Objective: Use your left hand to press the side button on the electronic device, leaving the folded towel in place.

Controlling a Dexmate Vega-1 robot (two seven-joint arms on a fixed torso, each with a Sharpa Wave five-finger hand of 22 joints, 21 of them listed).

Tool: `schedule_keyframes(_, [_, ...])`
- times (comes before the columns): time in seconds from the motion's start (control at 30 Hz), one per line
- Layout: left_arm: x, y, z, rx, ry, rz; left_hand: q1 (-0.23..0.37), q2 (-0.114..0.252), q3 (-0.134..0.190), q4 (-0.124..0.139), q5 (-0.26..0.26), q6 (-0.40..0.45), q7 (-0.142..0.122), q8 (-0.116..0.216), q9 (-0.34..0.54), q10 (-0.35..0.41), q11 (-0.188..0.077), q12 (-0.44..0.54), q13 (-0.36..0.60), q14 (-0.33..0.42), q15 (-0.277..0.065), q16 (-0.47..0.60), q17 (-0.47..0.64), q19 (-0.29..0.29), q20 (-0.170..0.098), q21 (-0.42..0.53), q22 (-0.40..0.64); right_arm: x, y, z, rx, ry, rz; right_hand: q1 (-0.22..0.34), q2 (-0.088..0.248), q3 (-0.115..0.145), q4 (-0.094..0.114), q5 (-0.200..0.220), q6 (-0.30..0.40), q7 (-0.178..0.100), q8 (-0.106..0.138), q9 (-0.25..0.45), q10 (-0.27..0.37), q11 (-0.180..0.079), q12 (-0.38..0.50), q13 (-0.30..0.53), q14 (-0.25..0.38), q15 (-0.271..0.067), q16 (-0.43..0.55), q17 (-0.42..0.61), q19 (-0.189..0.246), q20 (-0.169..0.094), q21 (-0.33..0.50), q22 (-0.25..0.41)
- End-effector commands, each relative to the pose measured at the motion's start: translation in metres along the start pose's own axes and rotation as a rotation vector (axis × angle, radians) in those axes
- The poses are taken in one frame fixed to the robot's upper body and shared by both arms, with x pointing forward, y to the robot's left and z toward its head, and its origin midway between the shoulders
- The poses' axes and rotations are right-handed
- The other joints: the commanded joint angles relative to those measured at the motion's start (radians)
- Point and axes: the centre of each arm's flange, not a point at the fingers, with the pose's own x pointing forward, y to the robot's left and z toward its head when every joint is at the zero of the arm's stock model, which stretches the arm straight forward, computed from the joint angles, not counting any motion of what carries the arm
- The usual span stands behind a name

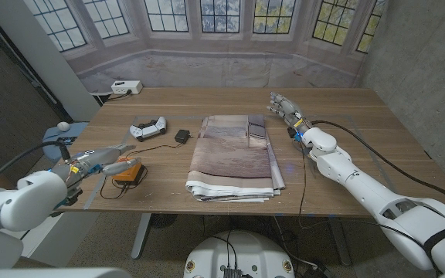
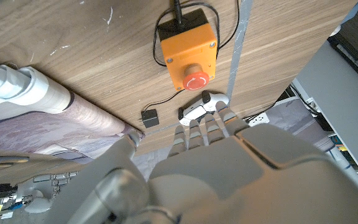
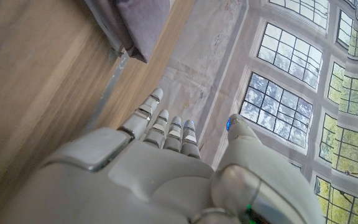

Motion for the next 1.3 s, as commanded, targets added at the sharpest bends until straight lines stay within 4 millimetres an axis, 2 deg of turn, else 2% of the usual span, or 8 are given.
schedule_keyframes(0.03, [-0.013, -0.004, -0.003, 0.024, 0.029, -0.03, -0.011, 0.0, 0.002, 0.007, 0.002, -0.009, -0.003, 0.001, 0.003, -0.006, -0.002, -0.001, 0.0, -0.019, 0.011, -0.006, 0.002, -0.024, 0.002, -0.006, 0.003, 0.003, 0.008, -0.004, 0.007, 0.0, 0.009, 0.015, 0.0, 0.002, -0.006, -0.003, -0.001, 0.001, 0.001, 0.002, -0.002, 0.006, 0.005, 0.003, -0.001, -0.036, 0.005, 0.002, 0.009, -0.024, 0.004, 0.004])
schedule_keyframes(0.17, [-0.018, -0.004, -0.005, 0.029, 0.041, -0.028, -0.025, -0.002, 0.0, 0.007, 0.003, -0.01, -0.005, 0.004, 0.003, 0.001, -0.007, 0.002, 0.0, -0.063, 0.02, -0.013, 0.002, -0.068, 0.006, -0.018, 0.004, 0.004, 0.009, -0.005, 0.008, 0.0, 0.007, 0.015, 0.0, 0.002, -0.006, -0.003, -0.001, 0.001, 0.001, 0.002, -0.004, 0.006, 0.005, 0.003, -0.001, -0.036, 0.005, 0.002, 0.009, -0.024, 0.004, 0.004])
schedule_keyframes(0.43, [-0.025, -0.004, -0.009, 0.047, 0.061, -0.029, -0.039, -0.002, 0.0, 0.009, 0.003, 0.001, -0.001, 0.008, 0.003, 0.023, -0.011, 0.01, 0.0, -0.081, 0.025, -0.01, 0.003, -0.1, 0.015, -0.021, 0.005, 0.004, 0.014, -0.008, 0.012, 0.008, 0.013, 0.015, 0.0, 0.002, -0.008, -0.004, -0.001, 0.001, 0.002, 0.002, -0.005, 0.006, 0.005, 0.003, -0.001, -0.035, 0.005, 0.003, 0.008, -0.024, 0.004, 0.004])
schedule_keyframes(0.6, [-0.027, -0.005, -0.01, 0.057, 0.077, -0.041, -0.061, -0.001, 0.0, 0.011, 0.005, 0.012, 0.012, 0.011, 0.002, 0.054, -0.003, 0.018, 0.0, -0.132, 0.038, -0.012, 0.004, -0.174, 0.004, -0.027, 0.006, 0.003, 0.016, -0.012, 0.015, 0.015, 0.012, 0.016, 0.0, 0.002, -0.009, -0.004, -0.001, 0.0, 0.002, 0.002, -0.006, 0.005, 0.005, 0.003, -0.002, -0.035, 0.005, 0.003, 0.008, -0.024, 0.004, 0.004])
schedule_keyframes(1.07, [-0.02, -0.01, -0.016, 0.092, 0.114, -0.099, -0.082, 0.0, -0.001, 0.016, 0.006, 0.02, 0.025, 0.011, 0.002, 0.055, 0.009, 0.014, 0.0, -0.152, 0.05, -0.007, 0.005, -0.21, 0.007, -0.021, 0.008, 0.0, 0.018, -0.02, 0.027, 0.029, 0.0, 0.016, 0.001, 0.003, -0.011, -0.004, -0.001, 0.0, 0.002, 0.002, -0.007, 0.006, 0.006, 0.003, -0.002, -0.035, 0.006, 0.003, 0.008, -0.025, 0.004, 0.004])
schedule_keyframes(1.17, [-0.015, -0.011, -0.016, 0.09, 0.133, -0.112, -0.097, 0.0, -0.004, 0.021, 0.007, 0.01, 0.03, 0.007, 0.003, 0.026, 0.02, 0.002, 0.0, -0.167, 0.059, -0.007, 0.006, -0.227, 0.019, -0.019, 0.009, -0.002, 0.017, -0.022, 0.029, 0.034, -0.007, 0.017, 0.001, 0.003, -0.011, -0.004, -0.002, 0.001, 0.002, 0.002, -0.007, 0.006, 0.007, 0.003, -0.002, -0.034, 0.006, 0.003, 0.008, -0.025, 0.004, 0.004])
schedule_keyframes(1.3, [-0.011, -0.011, -0.015, 0.103, 0.137, -0.122, -0.107, 0.0, -0.006, 0.023, 0.007, 0.001, 0.03, 0.004, 0.003, 0.016, 0.017, -0.001, 0.0, -0.177, 0.059, -0.007, 0.007, -0.239, 0.015, -0.018, 0.009, -0.004, 0.016, -0.023, 0.031, 0.04, -0.015, 0.017, 0.001, 0.003, -0.012, -0.004, -0.001, 0.002, 0.002, 0.002, -0.007, 0.005, 0.007, 0.003, -0.002, -0.034, 0.007, 0.003, 0.007, -0.025, 0.004, 0.004])
